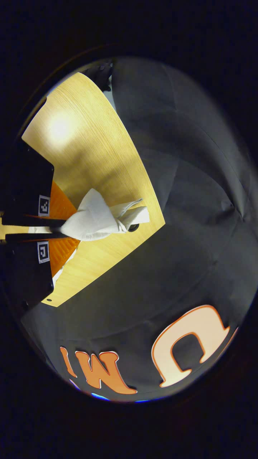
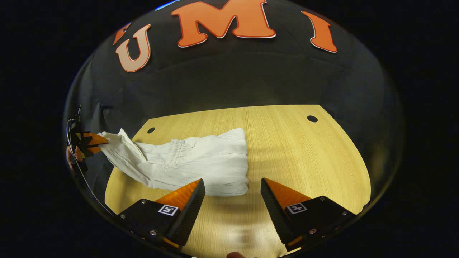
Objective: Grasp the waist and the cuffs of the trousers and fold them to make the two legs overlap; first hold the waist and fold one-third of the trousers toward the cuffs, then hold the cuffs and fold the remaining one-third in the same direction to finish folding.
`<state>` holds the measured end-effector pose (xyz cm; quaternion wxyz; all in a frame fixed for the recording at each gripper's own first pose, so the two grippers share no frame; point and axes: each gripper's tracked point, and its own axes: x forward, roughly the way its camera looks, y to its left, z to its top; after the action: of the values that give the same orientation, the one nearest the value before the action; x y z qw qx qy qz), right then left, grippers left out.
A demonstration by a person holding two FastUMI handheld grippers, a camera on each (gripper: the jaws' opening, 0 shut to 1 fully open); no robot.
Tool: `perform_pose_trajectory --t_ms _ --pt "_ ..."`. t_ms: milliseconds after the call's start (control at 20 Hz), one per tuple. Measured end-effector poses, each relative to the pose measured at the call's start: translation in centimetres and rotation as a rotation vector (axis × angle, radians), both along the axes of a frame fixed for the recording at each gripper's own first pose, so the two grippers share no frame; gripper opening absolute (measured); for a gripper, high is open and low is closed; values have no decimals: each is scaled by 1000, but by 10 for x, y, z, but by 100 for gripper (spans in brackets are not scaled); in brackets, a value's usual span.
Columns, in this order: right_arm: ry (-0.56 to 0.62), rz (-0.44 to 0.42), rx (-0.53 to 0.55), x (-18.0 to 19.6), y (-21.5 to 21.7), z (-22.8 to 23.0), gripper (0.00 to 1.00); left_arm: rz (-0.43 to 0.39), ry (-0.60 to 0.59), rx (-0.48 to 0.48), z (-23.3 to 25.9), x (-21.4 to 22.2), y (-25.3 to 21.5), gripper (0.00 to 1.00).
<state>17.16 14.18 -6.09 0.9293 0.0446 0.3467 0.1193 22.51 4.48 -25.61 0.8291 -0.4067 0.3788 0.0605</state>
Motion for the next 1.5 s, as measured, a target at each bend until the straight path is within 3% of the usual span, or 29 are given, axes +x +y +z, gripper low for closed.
perform_pose_trajectory --t_ms 350,750,1000,1250,1500 --pt "38 3 34 -12 -15 -5 96 -13 -7 15 36 22 -65 12" --pt "68 9 115 -22 -22 -9 99 -130 25 17 44 47 -187 12" --pt "78 -27 109 -22 -44 -15 99 -253 68 56 19 62 -272 12" --pt "92 -76 118 -25 -69 -23 99 -391 90 71 2 45 -336 12" --pt "100 -110 152 -24 -82 -27 99 -610 90 160 -38 14 -421 12"
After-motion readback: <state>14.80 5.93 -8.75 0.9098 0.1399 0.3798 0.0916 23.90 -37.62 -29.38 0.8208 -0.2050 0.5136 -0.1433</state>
